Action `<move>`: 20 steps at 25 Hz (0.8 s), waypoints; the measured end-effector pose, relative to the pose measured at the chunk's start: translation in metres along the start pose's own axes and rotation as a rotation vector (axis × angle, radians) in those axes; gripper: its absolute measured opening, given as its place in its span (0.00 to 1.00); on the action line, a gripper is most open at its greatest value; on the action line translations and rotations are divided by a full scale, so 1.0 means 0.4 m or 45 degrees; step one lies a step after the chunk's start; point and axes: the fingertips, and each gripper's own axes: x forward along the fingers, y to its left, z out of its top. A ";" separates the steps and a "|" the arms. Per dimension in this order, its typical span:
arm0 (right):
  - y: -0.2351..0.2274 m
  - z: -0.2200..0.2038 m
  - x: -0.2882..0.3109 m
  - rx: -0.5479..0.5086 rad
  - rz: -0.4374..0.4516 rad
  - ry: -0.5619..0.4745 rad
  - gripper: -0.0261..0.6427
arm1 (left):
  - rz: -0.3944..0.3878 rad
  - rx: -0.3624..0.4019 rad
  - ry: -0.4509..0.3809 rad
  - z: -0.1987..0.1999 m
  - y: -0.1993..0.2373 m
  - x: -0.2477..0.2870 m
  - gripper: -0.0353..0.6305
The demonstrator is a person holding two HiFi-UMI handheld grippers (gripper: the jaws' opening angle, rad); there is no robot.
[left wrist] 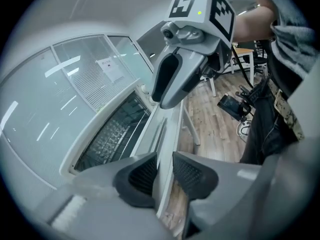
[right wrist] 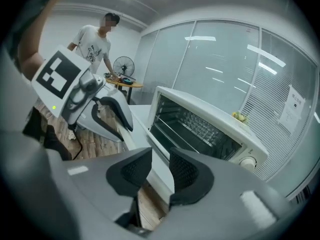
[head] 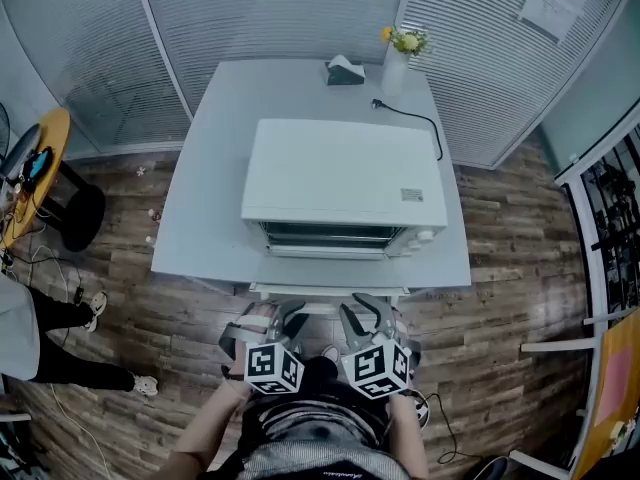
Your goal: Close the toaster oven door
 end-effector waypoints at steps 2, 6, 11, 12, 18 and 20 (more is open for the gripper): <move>0.008 -0.009 -0.007 -0.072 0.033 0.038 0.20 | 0.010 0.001 -0.006 0.005 0.016 -0.001 0.22; 0.023 -0.043 0.002 -0.239 0.070 0.159 0.23 | 0.027 -0.001 -0.021 0.015 0.047 -0.002 0.22; -0.001 -0.039 0.018 -0.282 0.023 0.178 0.22 | 0.035 -0.009 -0.038 0.024 0.073 -0.001 0.22; -0.006 -0.034 0.020 -0.283 0.017 0.173 0.21 | 0.038 -0.008 -0.040 0.025 0.077 -0.001 0.23; -0.034 -0.009 0.024 -0.249 -0.010 0.124 0.21 | 0.070 -0.012 -0.058 0.035 0.112 -0.002 0.23; -0.048 0.001 0.027 -0.233 -0.021 0.104 0.21 | 0.083 -0.015 -0.066 0.041 0.129 0.001 0.23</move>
